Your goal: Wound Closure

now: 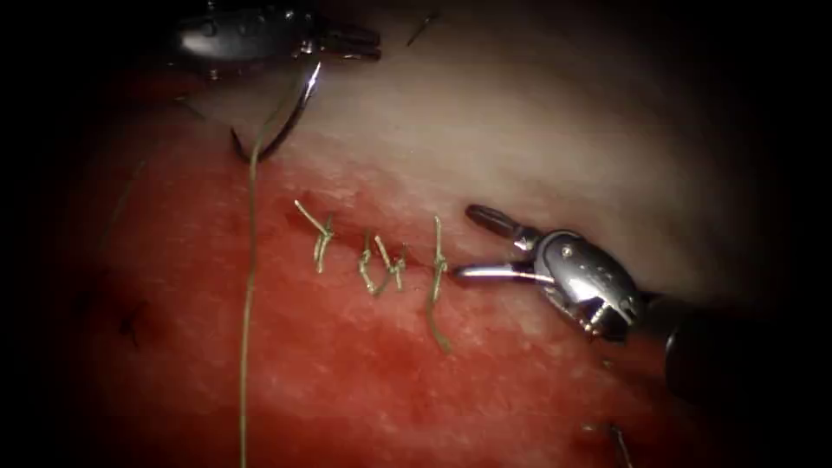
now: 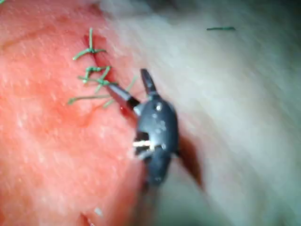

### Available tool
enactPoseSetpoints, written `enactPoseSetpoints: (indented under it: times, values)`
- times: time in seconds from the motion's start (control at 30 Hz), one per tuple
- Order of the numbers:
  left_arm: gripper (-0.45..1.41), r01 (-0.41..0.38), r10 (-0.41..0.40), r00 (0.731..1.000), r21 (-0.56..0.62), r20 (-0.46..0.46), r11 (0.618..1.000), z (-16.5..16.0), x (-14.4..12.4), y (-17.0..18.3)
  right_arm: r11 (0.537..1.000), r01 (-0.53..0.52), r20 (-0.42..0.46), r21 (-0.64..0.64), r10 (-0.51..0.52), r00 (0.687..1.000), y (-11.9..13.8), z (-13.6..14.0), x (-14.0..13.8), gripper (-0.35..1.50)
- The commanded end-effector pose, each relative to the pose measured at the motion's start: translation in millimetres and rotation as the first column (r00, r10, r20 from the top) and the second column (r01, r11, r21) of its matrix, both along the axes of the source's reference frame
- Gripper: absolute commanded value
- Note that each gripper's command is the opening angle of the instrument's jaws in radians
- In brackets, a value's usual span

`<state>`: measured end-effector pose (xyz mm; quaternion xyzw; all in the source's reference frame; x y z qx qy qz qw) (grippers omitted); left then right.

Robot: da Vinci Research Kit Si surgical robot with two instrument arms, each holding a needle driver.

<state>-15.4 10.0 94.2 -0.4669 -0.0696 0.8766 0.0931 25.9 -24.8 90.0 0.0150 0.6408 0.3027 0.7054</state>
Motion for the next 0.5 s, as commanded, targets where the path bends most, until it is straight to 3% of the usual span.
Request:
enactPoseSetpoints:
  times: [0.03,0.17,0.23,0.37,0.5]
  values:
    - [-0.45,-0.023,0.023,1.000,-0.005,-0.006,1.000,1.0,-0.2,-0.2,1.000,0.005,-0.004,-0.002,-0.005,1.000,-0.4,0.7,0.2,1.43]
    - [-0.45,-0.098,0.099,0.994,0.023,-0.048,0.995,2.3,1.1,-3.4,1.000,0.006,0.004,-0.013,-0.006,1.000,-1.2,1.1,-0.7,1.43]
    - [0.19,-0.098,0.107,0.991,0.112,-0.082,0.989,2.7,2.0,-5.0,1.000,0.009,0.004,-0.018,-0.009,1.000,-1.6,1.5,-0.9,1.43]
    - [0.36,-0.067,0.083,0.992,0.157,-0.096,0.985,2.7,3.2,-5.4,1.000,0.015,0.010,-0.019,-0.015,1.000,-1.9,1.9,-0.9,1.41]
    - [0.96,-0.003,0.038,0.989,0.238,-0.141,0.971,2.0,7.0,-6.2,0.999,0.025,0.015,-0.020,-0.024,1.000,-2.2,2.2,-1.2,1.41]
